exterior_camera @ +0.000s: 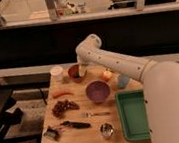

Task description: Wipe red bowl with eraser

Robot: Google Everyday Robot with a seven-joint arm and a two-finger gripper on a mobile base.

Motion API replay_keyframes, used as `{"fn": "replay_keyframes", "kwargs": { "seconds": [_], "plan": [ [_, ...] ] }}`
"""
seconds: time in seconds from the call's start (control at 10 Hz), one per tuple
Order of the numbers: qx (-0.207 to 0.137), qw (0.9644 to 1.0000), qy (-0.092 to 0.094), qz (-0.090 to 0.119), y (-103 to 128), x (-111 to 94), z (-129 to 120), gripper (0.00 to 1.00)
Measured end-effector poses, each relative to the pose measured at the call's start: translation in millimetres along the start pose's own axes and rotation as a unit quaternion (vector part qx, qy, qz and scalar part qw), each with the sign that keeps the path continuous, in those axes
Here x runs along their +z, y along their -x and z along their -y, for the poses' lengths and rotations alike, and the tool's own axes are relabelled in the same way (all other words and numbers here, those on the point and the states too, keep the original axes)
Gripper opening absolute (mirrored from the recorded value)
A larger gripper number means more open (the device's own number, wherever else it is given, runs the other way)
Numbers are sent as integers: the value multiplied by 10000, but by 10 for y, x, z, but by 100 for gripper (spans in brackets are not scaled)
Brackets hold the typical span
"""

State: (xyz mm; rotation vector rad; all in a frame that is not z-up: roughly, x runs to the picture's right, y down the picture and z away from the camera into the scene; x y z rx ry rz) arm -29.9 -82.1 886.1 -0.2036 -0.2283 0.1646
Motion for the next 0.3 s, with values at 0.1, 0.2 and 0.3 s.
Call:
{"fn": "replay_keyframes", "kwargs": {
  "seconds": [0.1, 0.2, 0.3],
  "plan": [
    [-51, 10000, -41, 53, 7, -85, -12, 80],
    [-49, 9999, -57, 127, -25, -175, -22, 76],
    [-60, 9999, -54, 92, -26, -168, -11, 69]
  ]
}}
